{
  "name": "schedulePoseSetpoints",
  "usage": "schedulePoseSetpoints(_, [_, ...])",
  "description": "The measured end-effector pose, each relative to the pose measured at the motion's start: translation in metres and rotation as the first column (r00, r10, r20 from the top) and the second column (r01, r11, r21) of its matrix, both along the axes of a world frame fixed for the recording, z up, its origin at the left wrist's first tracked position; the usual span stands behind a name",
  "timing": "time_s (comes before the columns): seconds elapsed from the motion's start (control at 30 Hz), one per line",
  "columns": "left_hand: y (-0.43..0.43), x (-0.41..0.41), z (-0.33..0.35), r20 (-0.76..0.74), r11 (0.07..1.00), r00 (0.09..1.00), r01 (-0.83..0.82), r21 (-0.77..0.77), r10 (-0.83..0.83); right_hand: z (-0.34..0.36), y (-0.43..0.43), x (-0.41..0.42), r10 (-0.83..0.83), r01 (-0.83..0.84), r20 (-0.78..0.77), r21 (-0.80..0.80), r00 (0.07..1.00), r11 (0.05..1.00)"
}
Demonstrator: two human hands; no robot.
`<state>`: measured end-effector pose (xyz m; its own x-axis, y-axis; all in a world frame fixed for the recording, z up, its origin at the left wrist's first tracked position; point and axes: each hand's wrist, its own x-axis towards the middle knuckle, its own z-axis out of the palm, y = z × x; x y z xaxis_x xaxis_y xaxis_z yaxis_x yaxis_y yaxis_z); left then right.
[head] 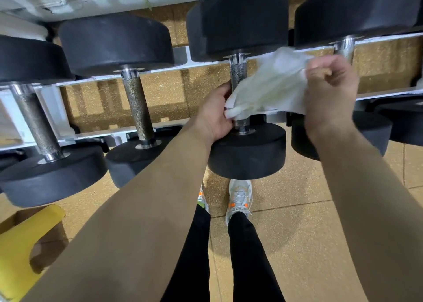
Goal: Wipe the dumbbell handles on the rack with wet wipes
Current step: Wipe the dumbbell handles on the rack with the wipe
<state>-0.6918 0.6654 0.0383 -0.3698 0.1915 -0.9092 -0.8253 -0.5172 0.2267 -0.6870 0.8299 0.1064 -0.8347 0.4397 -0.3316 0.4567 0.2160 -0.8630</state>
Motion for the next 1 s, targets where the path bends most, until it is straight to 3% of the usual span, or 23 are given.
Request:
schedulePoseSetpoints(0.13, [0.003,-0.002,0.012,-0.018,0.976,0.995,0.088,-0.199,-0.094,-0.009,0.012,-0.008,0.179,-0.176,0.197,-0.034,0.964,0.984])
schedulePoseSetpoints(0.2, [0.001,0.001,0.022,-0.022,0.943,0.985,0.155,-0.296,-0.169,-0.022,0.002,-0.003,0.308,-0.309,0.300,-0.044,0.903,0.950])
schedulePoseSetpoints(0.3, [-0.005,0.013,0.036,-0.149,0.854,0.914,0.280,-0.438,-0.377,-0.032,-0.013,0.003,0.414,-0.446,0.429,-0.030,0.802,0.895])
schedulePoseSetpoints(0.4, [-0.011,0.026,0.031,-0.211,0.638,0.785,0.281,-0.717,-0.583,-0.034,-0.023,0.005,0.448,-0.444,0.441,-0.119,0.777,0.888])
schedulePoseSetpoints(0.5, [-0.012,0.029,0.036,-0.127,0.377,0.652,0.260,-0.889,-0.748,-0.033,-0.028,0.004,0.470,-0.469,0.378,-0.101,0.798,0.877])
schedulePoseSetpoints(0.53, [-0.011,0.028,0.040,-0.126,0.369,0.647,0.254,-0.894,-0.752,-0.033,-0.028,0.004,0.473,-0.484,0.357,-0.066,0.805,0.873])
schedulePoseSetpoints(0.63, [-0.007,0.021,0.049,-0.142,0.493,0.709,0.317,-0.810,-0.691,-0.033,-0.027,0.007,0.487,-0.507,0.309,-0.019,0.817,0.862])
schedulePoseSetpoints(0.67, [-0.005,0.019,0.049,-0.135,0.480,0.683,0.346,-0.806,-0.718,-0.034,-0.027,0.007,0.488,-0.509,0.303,-0.013,0.819,0.861])
schedulePoseSetpoints(0.73, [-0.005,0.018,0.044,-0.129,0.412,0.608,0.354,-0.840,-0.784,-0.033,-0.026,0.009,0.464,-0.484,0.288,-0.001,0.838,0.875])
schedulePoseSetpoints(0.83, [-0.011,0.021,0.036,-0.111,0.367,0.574,0.352,-0.861,-0.811,-0.033,-0.023,0.012,0.439,-0.466,0.297,0.024,0.848,0.884])
schedulePoseSetpoints(1.0, [-0.032,0.027,0.027,0.134,0.103,0.364,0.563,-0.820,-0.922,-0.028,-0.016,0.014,0.602,-0.700,0.469,0.050,0.646,0.712])
